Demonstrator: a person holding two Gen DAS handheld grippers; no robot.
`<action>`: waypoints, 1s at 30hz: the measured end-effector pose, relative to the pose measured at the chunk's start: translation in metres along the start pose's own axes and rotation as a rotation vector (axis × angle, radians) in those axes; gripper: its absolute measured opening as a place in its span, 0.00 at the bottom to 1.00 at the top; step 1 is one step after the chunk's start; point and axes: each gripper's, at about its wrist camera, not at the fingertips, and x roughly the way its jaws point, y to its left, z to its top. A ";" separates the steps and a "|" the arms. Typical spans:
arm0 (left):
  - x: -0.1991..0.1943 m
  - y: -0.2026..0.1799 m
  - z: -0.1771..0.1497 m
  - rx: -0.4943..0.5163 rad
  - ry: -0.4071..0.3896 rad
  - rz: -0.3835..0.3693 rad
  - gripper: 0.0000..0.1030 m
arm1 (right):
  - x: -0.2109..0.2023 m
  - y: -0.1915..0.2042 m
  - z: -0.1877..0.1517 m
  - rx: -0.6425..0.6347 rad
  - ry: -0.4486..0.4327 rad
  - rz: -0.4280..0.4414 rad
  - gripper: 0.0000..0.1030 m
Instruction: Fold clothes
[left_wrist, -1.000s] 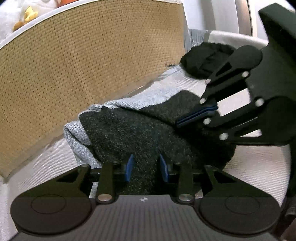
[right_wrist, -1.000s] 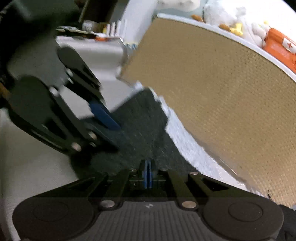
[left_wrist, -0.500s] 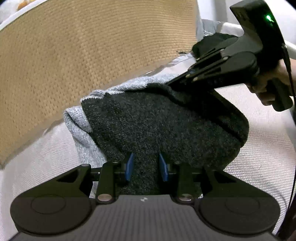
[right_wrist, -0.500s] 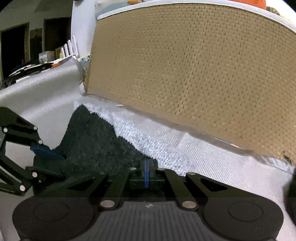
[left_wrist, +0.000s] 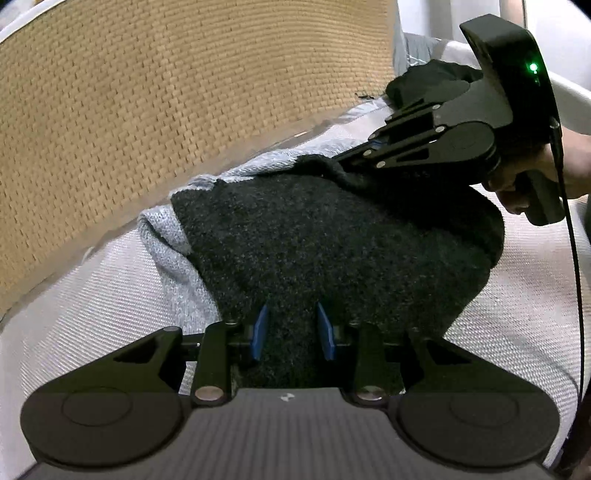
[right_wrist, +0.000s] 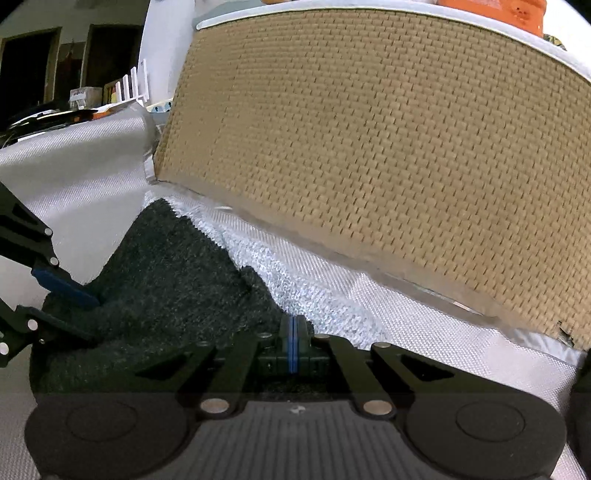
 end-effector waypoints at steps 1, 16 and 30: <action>0.002 -0.001 0.000 -0.003 -0.001 0.003 0.33 | 0.008 0.002 0.004 -0.001 -0.001 -0.002 0.00; -0.017 0.020 0.003 -0.180 -0.017 -0.093 0.35 | -0.021 0.008 0.003 0.079 -0.067 -0.002 0.05; -0.037 -0.022 0.004 -0.235 -0.003 0.036 0.46 | -0.090 0.048 -0.019 0.119 -0.020 -0.115 0.57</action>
